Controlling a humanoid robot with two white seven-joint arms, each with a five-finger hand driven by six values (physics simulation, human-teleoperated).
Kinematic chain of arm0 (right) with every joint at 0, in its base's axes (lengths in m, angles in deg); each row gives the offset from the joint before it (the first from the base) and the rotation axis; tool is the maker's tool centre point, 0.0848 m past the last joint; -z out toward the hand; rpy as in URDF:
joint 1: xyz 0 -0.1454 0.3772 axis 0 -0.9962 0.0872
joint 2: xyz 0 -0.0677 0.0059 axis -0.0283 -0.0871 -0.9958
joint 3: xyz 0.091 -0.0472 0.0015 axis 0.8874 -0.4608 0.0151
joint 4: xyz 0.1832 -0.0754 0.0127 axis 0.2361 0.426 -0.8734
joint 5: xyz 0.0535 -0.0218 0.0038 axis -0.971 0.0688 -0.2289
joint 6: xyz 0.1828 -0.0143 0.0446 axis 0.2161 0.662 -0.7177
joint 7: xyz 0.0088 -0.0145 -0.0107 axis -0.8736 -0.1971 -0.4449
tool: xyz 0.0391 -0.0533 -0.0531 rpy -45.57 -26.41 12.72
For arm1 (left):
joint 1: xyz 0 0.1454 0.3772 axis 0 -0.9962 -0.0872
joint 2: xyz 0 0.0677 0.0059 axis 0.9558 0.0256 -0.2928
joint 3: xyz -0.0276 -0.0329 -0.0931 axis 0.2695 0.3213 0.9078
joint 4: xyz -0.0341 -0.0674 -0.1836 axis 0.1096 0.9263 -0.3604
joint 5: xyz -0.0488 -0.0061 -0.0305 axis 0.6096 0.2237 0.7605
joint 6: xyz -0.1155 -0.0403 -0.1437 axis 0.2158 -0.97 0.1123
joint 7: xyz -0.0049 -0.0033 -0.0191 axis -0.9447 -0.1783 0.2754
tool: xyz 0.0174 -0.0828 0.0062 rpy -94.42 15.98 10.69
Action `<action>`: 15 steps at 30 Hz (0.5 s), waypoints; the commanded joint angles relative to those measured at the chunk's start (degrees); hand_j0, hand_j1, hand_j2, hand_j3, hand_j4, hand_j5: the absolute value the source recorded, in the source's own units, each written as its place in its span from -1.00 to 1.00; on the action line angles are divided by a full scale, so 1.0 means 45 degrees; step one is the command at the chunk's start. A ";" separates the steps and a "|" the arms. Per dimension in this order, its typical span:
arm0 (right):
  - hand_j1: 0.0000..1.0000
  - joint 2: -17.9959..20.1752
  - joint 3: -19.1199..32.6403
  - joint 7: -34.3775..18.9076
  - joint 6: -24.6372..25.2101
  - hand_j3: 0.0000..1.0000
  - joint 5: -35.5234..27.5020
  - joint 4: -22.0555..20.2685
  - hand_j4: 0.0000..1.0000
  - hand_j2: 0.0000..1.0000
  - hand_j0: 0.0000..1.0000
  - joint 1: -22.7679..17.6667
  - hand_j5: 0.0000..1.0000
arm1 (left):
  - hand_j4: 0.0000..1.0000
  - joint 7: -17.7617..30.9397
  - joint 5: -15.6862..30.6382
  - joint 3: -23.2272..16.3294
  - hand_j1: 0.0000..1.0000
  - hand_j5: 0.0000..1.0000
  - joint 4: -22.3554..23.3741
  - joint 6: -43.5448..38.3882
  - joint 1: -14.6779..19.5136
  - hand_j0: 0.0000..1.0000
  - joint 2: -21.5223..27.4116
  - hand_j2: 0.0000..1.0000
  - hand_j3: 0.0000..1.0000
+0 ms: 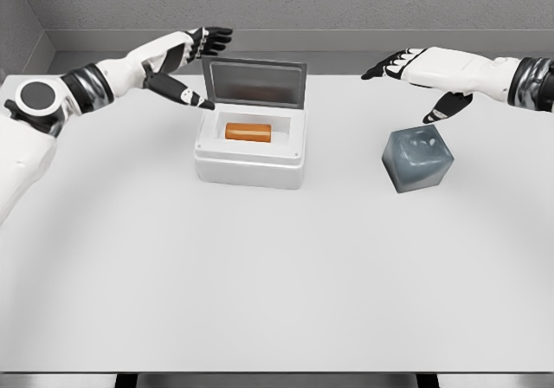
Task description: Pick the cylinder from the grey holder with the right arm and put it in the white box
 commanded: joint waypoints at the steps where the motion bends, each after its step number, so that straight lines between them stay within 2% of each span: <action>1: 1.00 0.0017 0.0006 0.0006 0.0037 1.00 -0.0074 -0.0015 1.00 1.00 1.00 0.0000 1.00 | 1.00 -0.0002 0.0081 0.0025 1.00 1.00 -0.0487 -0.0019 -0.0019 1.00 0.0232 1.00 1.00; 3: 1.00 0.0017 0.0006 0.0006 0.0037 1.00 -0.0074 -0.0015 1.00 1.00 1.00 0.0000 1.00 | 1.00 -0.0002 0.0081 0.0005 1.00 1.00 -0.0526 0.0000 -0.0078 1.00 0.0232 1.00 1.00; 6: 1.00 0.0017 -0.0092 0.0006 0.0037 1.00 -0.0074 -0.0015 1.00 1.00 1.00 -0.0020 1.00 | 1.00 -0.0002 0.0081 0.0005 1.00 1.00 -0.1620 -0.0039 -0.0430 1.00 0.0584 1.00 1.00; 10: 1.00 -0.0003 -0.0111 0.0006 0.0037 1.00 -0.0074 -0.0015 1.00 1.00 1.00 0.0000 1.00 | 1.00 -0.0002 0.0081 0.0005 1.00 1.00 -0.2225 -0.0039 -0.0683 1.00 0.0915 1.00 1.00; 15: 1.00 -0.0003 -0.0111 0.0006 0.0037 1.00 -0.0074 -0.0015 1.00 1.00 1.00 -0.0019 1.00 | 1.00 -0.0002 0.0120 0.0025 1.00 1.00 -0.2303 -0.0039 -0.0664 1.00 0.1170 1.00 1.00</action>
